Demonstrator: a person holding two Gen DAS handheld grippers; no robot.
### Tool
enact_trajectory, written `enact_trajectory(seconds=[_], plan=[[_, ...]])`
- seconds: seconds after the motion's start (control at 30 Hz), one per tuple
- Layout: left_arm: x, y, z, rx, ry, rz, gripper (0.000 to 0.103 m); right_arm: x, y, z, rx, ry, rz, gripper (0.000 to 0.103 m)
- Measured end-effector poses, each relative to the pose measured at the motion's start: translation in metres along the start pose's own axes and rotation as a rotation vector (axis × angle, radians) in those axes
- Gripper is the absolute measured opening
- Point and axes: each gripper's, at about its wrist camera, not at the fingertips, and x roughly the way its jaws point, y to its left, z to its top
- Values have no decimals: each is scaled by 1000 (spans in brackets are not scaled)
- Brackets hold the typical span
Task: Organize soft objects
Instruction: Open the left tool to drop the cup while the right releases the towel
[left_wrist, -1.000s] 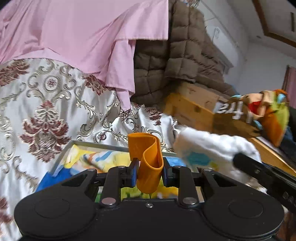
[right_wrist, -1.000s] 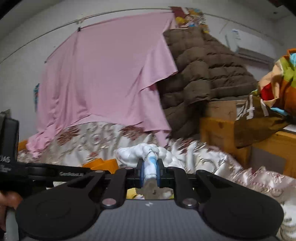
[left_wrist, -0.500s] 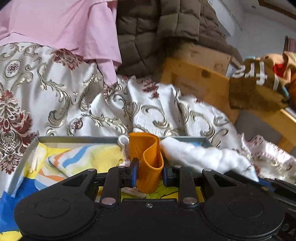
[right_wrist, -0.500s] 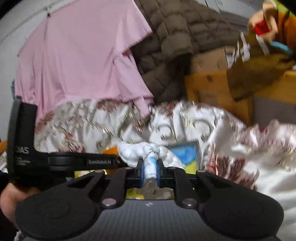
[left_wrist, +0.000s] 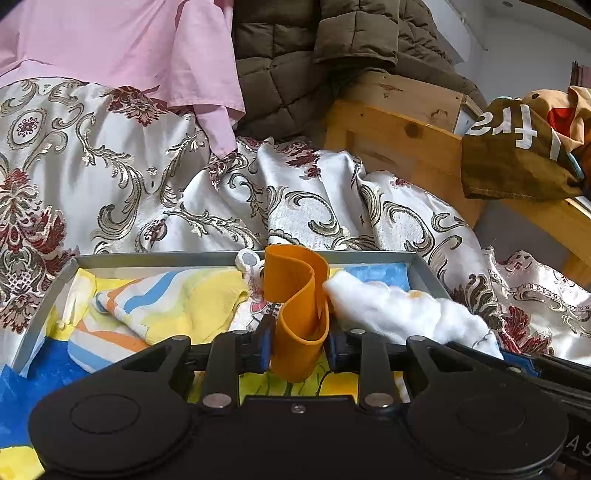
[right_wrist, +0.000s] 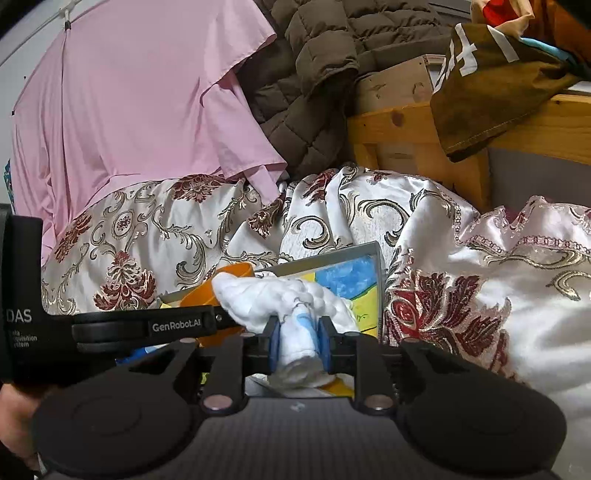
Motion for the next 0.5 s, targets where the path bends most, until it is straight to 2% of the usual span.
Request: enact_trajectory(seconds=[0.2, 0.43, 0.5], plan=[[-8, 0, -2, -33, 8, 36, 38, -9, 0, 1, -22, 2, -8, 35], [-24, -5, -6, -52, -9, 65, 57, -25, 0, 7, -40, -13, -23, 48], [-31, -6, -6, -55, -18, 68, 59, -31, -1, 9, -46, -21, -27, 51]])
